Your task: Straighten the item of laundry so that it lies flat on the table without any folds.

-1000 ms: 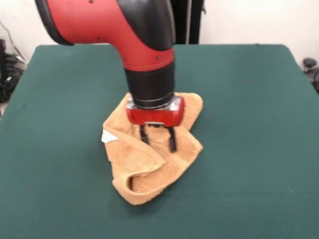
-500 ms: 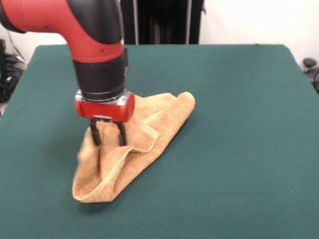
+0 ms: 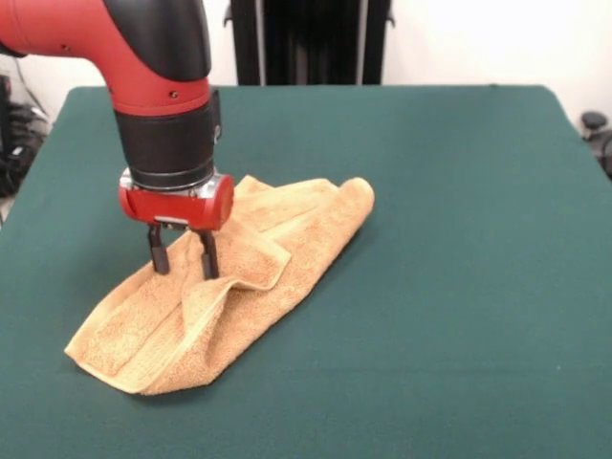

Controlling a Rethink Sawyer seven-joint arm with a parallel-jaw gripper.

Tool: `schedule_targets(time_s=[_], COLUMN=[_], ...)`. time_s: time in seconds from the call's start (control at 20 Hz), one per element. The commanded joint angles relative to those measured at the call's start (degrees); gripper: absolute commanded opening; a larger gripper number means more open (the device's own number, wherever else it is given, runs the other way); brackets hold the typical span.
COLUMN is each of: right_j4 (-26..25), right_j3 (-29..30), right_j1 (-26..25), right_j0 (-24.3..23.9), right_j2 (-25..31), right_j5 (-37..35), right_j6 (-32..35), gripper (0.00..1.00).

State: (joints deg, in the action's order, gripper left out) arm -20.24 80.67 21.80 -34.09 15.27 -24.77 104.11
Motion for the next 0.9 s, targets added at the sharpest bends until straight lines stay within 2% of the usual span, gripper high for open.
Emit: schedule_targets(time_s=[0.05,0.2,0.35,0.6,0.9], right_j4=[-2.2,-0.3,1.4,2.7,4.0], right_j3=[6.0,10.7,14.7,14.4,12.5], right_j1=[0.4,4.6,7.8,5.6,4.0], right_j0=[0.4,-2.2,-3.2,-1.9,1.7], right_j2=[4.4,7.4,9.6,11.3,10.1], right_j5=[-3.2,-5.7,-6.1,-2.3,1.1], right_j6=[-4.0,-5.7,-4.2,0.8,5.2], gripper=[1.00,1.00,1.00,1.00,1.00])
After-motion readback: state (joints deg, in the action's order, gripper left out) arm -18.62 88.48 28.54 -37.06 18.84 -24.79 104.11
